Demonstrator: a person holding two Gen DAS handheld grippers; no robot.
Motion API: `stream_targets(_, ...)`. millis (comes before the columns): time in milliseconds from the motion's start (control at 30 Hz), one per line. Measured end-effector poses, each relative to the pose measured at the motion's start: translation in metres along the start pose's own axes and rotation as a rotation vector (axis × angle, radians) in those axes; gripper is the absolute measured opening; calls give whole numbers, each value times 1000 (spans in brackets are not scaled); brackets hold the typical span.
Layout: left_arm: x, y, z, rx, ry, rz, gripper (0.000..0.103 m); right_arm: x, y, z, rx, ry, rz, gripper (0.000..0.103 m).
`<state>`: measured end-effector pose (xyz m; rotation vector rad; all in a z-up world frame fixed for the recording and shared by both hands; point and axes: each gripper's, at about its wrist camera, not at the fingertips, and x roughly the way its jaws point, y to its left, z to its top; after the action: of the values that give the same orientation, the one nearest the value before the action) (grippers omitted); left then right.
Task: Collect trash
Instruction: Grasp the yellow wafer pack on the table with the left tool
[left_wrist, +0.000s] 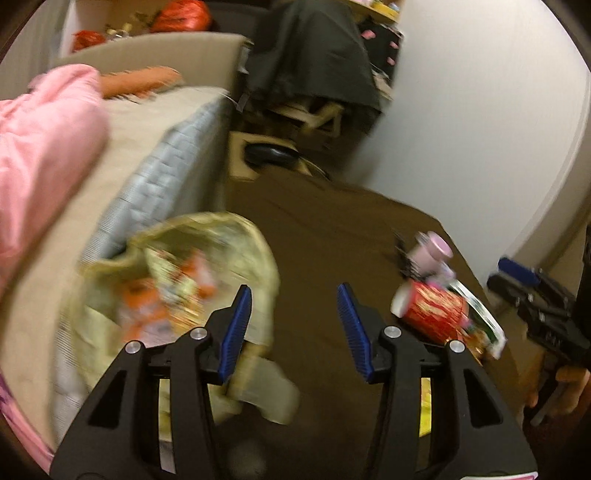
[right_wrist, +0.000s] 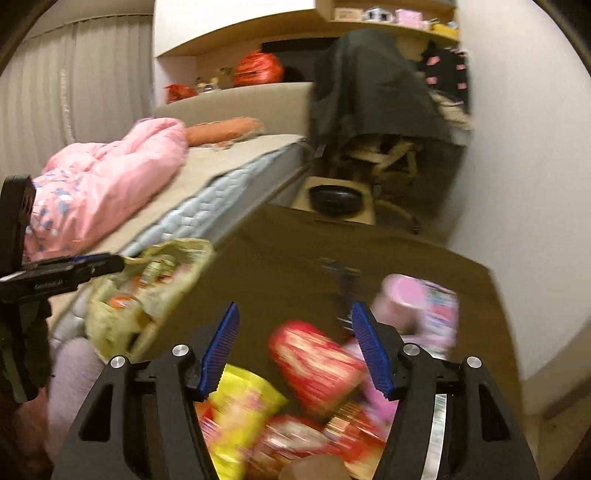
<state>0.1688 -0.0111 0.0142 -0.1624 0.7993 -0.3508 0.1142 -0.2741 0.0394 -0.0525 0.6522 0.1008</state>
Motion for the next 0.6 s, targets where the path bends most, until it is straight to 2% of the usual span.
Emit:
stream_targets(233,33,-70,-49,64,154,-76,46,-24,-65,-40,98,24,-135,60)
stream_targets(400,52,-95,-75,104,212,4,46,-36,-92,-66,151,42,-200,60)
stream_targets(533,67,-96,-84,65,264,25,46,-41,-105,-90,184,68,-164,60)
stream_targets(567,67,-98,-84,76,255,44,45,-42,-106,-95,186,76,-155,60)
stream_targets(600,69,-100,-85,84,260,53,39,-42,-105,-99,186,84,-148,60)
